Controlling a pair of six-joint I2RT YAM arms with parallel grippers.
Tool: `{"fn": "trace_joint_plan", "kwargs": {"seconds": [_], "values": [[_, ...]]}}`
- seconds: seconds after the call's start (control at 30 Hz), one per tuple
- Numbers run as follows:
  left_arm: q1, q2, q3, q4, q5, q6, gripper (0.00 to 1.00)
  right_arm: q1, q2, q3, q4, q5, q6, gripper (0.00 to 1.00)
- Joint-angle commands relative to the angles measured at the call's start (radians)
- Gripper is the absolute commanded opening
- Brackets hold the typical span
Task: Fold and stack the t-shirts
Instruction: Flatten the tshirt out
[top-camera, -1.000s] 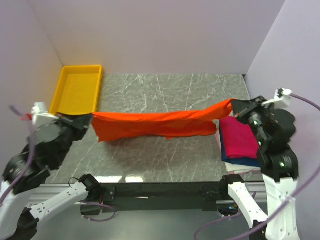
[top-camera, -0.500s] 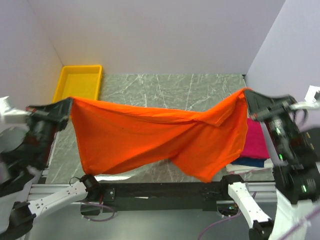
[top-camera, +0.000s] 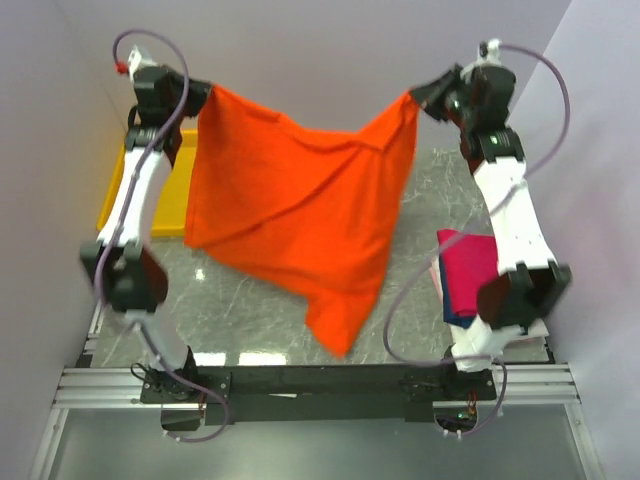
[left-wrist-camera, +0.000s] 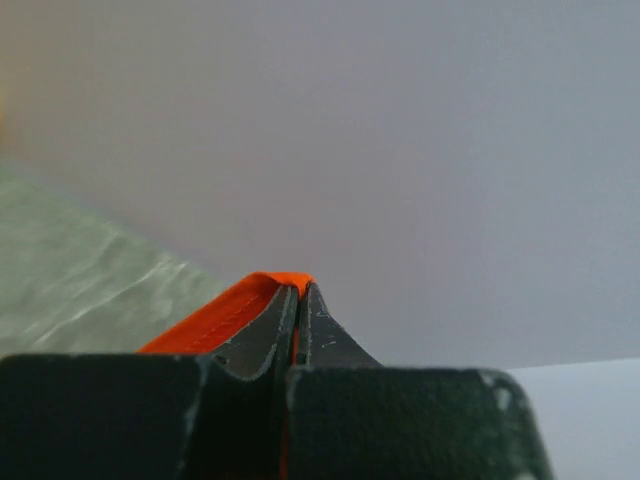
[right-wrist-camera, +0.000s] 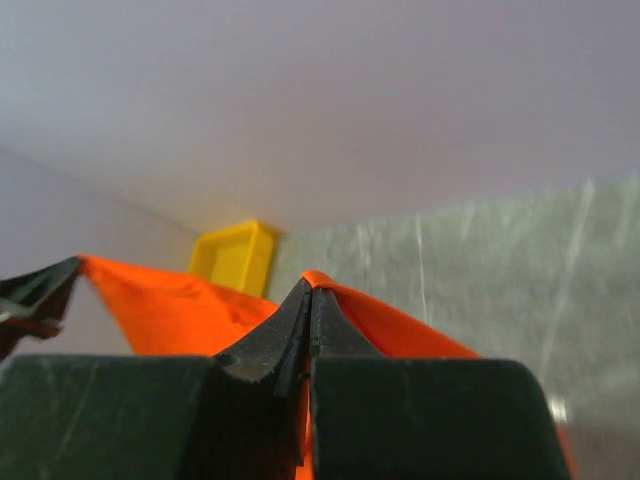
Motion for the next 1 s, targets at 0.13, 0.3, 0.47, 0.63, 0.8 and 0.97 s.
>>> {"fn": "trace_joint_plan", "kwargs": {"seconds": [0.13, 0.3, 0.47, 0.63, 0.8, 0.97], "values": [[0.152, 0.545, 0.85, 0.211, 0.538, -0.232, 0.01, -0.003, 0.268, 0.564, 0.176, 0.041, -0.023, 0.0], [0.275, 0.447, 0.673, 0.409, 0.575, -0.306, 0.01, -0.003, 0.211, 0.54, 0.227, 0.091, -0.036, 0.0], [0.306, 0.391, 0.488, 0.412, 0.657, -0.308, 0.01, -0.003, 0.093, 0.224, 0.256, 0.086, -0.014, 0.0], [0.287, 0.242, 0.042, 0.405, 0.662, -0.271, 0.01, -0.005, -0.059, -0.258, 0.348, 0.1, 0.03, 0.0], [0.276, 0.113, -0.42, 0.36, 0.593, -0.272, 0.01, -0.003, -0.182, -0.615, 0.367, 0.066, 0.096, 0.0], [0.27, 0.006, -0.658, 0.187, 0.426, -0.248, 0.01, -0.003, -0.261, -0.905, 0.347, 0.025, 0.138, 0.0]]}}
